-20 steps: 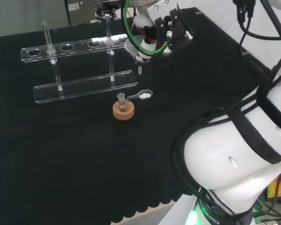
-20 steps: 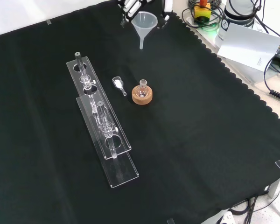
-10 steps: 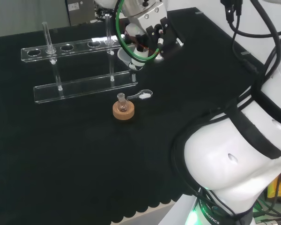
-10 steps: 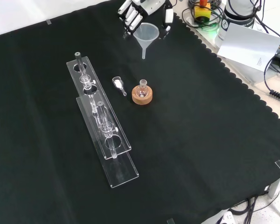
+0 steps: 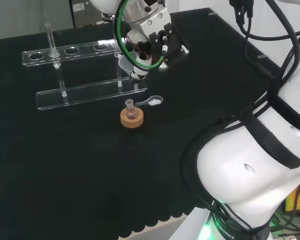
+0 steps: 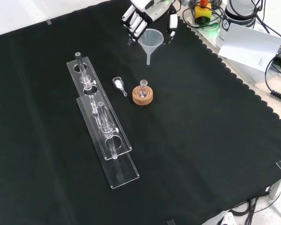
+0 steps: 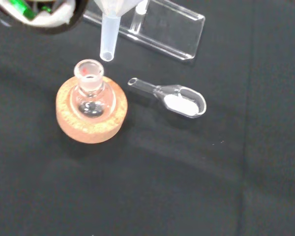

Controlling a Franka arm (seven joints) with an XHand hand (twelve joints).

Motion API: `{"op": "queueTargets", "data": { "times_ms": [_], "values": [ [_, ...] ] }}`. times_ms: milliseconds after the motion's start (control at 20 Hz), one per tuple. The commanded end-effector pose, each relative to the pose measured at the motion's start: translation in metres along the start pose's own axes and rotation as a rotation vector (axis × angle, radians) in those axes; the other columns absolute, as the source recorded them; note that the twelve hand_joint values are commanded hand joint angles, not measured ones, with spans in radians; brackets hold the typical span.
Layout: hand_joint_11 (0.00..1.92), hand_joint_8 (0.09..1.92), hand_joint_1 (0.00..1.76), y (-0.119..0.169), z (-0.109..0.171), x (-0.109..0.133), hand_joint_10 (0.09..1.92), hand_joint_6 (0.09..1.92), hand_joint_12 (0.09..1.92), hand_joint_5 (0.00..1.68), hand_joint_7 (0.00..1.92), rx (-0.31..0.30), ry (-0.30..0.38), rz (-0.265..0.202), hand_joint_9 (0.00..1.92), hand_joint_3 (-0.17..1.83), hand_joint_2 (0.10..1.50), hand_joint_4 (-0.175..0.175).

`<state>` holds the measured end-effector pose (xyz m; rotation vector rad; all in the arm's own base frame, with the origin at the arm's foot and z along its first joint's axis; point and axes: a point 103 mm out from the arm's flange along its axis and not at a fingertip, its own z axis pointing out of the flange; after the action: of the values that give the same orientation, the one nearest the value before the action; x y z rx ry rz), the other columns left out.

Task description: Place the funnel on the round-bottom flask.

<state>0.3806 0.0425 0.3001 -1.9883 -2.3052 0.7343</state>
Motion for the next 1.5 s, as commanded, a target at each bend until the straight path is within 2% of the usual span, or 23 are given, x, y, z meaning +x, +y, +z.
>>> {"op": "queueTargets", "data": {
  "times_ms": [50, 300, 700, 1000, 1500],
  "values": [
    [0.27, 0.97, 0.82, 0.002, 0.01, 0.015, 0.73, 0.21, 1.35, 0.51, 0.49, 0.016, -0.011, -0.018, 0.7, 0.6, 0.64, -0.042],
    [0.27, 0.97, 0.82, 0.008, 0.01, 0.022, 0.73, 0.21, 1.35, 0.5, 0.48, 0.012, -0.013, -0.036, 0.7, 0.6, 0.64, -0.042],
    [0.28, 0.97, 0.82, 0.019, 0.01, 0.025, 0.73, 0.23, 1.34, 0.5, 0.48, 0.001, -0.022, -0.035, 0.69, 0.6, 0.64, -0.042],
    [0.29, 0.97, 0.82, 0.036, 0.017, 0.028, 0.73, 0.24, 1.34, 0.5, 0.48, 0.021, -0.007, -0.05, 0.69, 0.6, 0.64, -0.043],
    [0.29, 0.97, 0.82, 0.051, 0.022, 0.023, 0.73, 0.25, 1.34, 0.49, 0.48, 0.01, -0.031, -0.041, 0.69, 0.6, 0.64, -0.044]
  ]
}}
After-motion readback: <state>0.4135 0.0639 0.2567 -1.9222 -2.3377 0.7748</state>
